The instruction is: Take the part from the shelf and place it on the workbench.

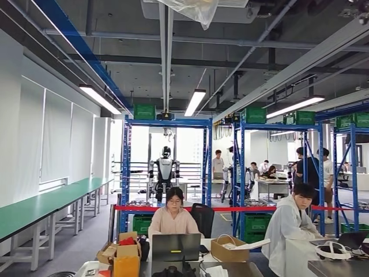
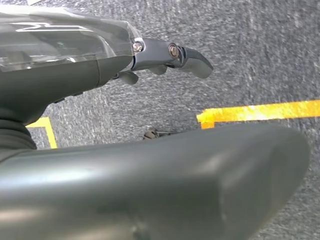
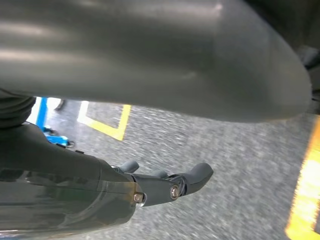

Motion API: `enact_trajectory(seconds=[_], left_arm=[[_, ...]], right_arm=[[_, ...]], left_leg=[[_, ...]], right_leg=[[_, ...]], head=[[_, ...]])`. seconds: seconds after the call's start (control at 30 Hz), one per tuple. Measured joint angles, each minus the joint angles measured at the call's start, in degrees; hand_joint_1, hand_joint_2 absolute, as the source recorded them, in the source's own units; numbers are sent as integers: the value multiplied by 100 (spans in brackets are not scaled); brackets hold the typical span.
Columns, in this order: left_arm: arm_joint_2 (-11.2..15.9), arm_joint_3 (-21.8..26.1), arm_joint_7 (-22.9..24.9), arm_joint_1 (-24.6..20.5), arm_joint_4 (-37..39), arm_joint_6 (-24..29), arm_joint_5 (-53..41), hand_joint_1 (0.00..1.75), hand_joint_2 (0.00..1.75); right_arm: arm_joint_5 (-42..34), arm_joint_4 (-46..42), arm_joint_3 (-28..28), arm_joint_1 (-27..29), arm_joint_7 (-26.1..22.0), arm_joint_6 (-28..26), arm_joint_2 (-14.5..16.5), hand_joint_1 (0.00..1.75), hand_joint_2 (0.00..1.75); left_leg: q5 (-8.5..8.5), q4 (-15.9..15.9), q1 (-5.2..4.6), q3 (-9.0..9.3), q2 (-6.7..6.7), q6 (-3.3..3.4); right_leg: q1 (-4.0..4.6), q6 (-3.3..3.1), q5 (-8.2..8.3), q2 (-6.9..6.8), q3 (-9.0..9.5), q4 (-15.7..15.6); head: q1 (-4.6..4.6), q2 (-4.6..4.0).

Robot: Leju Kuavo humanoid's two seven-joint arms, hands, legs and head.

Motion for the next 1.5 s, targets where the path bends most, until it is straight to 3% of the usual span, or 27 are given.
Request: enact_trajectory(seconds=[0.07,0.17,0.2,0.23,0.27,0.3,0.37,0.43,0.47,0.53,0.57,0.63,0.7,0.73,0.77,0.8,0.87,0.93,1.03,1.07,1.1,1.17,1.2,1.23,1.33,1.4,1.5], left_arm=[[-3,1,2,3,0,-8,-4,0,0],[-4,1,0,4,0,-14,-21,0,0],[-5,1,-1,5,0,-14,-25,0,0],[-5,2,-3,5,0,-13,-27,0,0],[-5,2,-4,5,0,-12,-26,0,0],[-5,3,-5,4,0,-10,-26,0,0],[-7,3,-6,4,0,-11,-20,0,0],[-13,4,11,0,0,-15,-4,0,0],[-16,5,35,-5,0,-16,4,0,0],[-21,10,99,-16,0,-11,14,0,0],[-24,12,123,-20,0,-9,16,0,0],[-40,15,143,-21,0,-11,22,0,0],[-62,17,150,-15,0,-16,28,0,0],[-71,19,154,-12,0,-16,34,0,0],[-76,21,156,-10,0,-16,38,0,0],[-79,22,157,-11,0,-16,43,0,0],[-81,23,156,-18,0,-19,46,0,0],[-92,28,152,-23,0,-24,64,0,0],[-132,43,141,-27,1,-27,105,0,0],[-149,48,134,-29,1,-28,118,0,44],[-167,52,129,-29,2,-28,130,0,87],[-204,62,129,-29,2,-27,148,0,175],[-223,69,134,-33,2,-27,154,0,175],[-240,79,138,-39,2,-27,163,0,175],[-272,105,139,-54,2,-31,201,0,175],[-284,113,132,-54,2,-40,213,0,175],[-291,132,120,-56,2,-64,217,0,175]], right_arm=[[8,4,-16,7,94,22,-8,0,0],[30,7,-57,21,162,41,-17,0,0],[39,7,-78,27,166,42,-19,0,0],[48,7,-98,32,165,41,-20,0,0],[53,7,-115,34,164,40,-21,0,0],[55,7,-131,34,164,40,-21,0,0],[65,5,-148,28,176,38,-26,0,0],[77,4,-164,17,230,34,-36,0,0],[81,4,-179,11,264,32,-42,0,0],[81,4,-221,0,314,29,-51,0,0],[80,4,-245,-3,327,29,-58,0,0],[78,3,-290,7,339,29,-76,0,0],[85,4,-328,31,341,29,-98,0,0],[89,4,-347,42,342,29,-109,0,0],[91,5,-368,47,342,29,-120,0,0],[92,4,-386,49,342,29,-130,0,0],[98,4,-410,47,342,28,-148,0,87],[124,3,-430,44,348,23,-168,0,175],[192,4,-446,41,377,21,-220,0,175],[209,4,-449,43,388,25,-242,0,175],[227,3,-452,46,407,29,-267,0,131],[263,3,-467,50,454,37,-315,0,44],[277,1,-481,50,475,39,-334,0,0],[285,-1,-501,52,483,41,-352,0,0],[281,-4,-574,63,465,41,-378,0,0],[286,-4,-604,65,435,38,-384,0,0],[305,-4,-661,61,386,34,-385,0,131]], left_leg=[[74,-28,27,-91,17,76],[217,-36,27,-275,34,157],[262,-35,23,-334,37,154],[310,-33,21,-392,42,149],[357,-31,20,-449,46,140],[400,-30,21,-497,50,127],[469,-25,15,-562,50,94],[527,-15,3,-598,49,37],[555,-11,-1,-617,49,2],[567,15,6,-667,47,-66],[484,99,10,-715,41,-89],[104,605,19,-921,28,-115],[-286,1370,23,-1192,24,-129],[-348,1602,22,-1252,23,-131],[-296,1628,21,-1218,22,-128],[-149,1432,20,-1084,22,-118],[190,712,15,-672,20,-80],[328,241,2,-436,17,-38],[304,110,9,-439,16,35],[305,87,21,-447,16,64],[304,80,24,-455,10,79],[285,116,-12,-476,1,87],[273,136,-33,-487,-1,85],[271,150,-43,-499,1,90],[276,159,-47,-518,6,95],[279,162,-49,-518,6,99],[280,162,-49,-518,6,99]], right_leg=[[-11,79,-153,38,-98,133],[-90,201,-870,73,-342,972],[-115,229,-992,73,-408,1301],[-135,252,-970,72,-416,1513],[-152,268,-838,72,-342,1549],[-163,274,-656,72,-168,1379],[-164,244,-412,74,403,595],[-145,179,-427,75,851,-117],[-133,150,-456,75,937,-286],[-141,86,-461,70,932,-397],[-147,41,-443,63,912,-426],[-140,-44,-392,40,854,-444],[-104,-88,-360,25,787,-423],[-88,-98,-351,20,757,-405],[-77,-102,-346,19,730,-380],[-69,-100,-347,22,709,-352],[-52,-77,-364,29,675,-293],[-33,-37,-377,35,635,-239],[-24,44,-383,37,574,-186],[-29,82,-443,45,535,-117],[-33,81,-473,52,501,-46],[-55,-73,-467,56,468,-13],[-63,-136,-391,54,473,-56],[-71,-140,-359,54,489,-115],[-91,48,-341,58,499,-155],[-95,68,-334,58,499,-155],[-96,78,-329,57,496,-155]], head=[[-1,0],[-1,0],[-2,0],[-2,0],[-2,0],[-2,0],[-2,0],[-1,0],[-1,0],[1,0],[1,0],[1,0],[0,0],[0,0],[0,0],[0,0],[0,0],[0,0],[0,0],[0,0],[-1,0],[1,0],[2,1],[3,1],[2,0],[2,0],[2,0]])
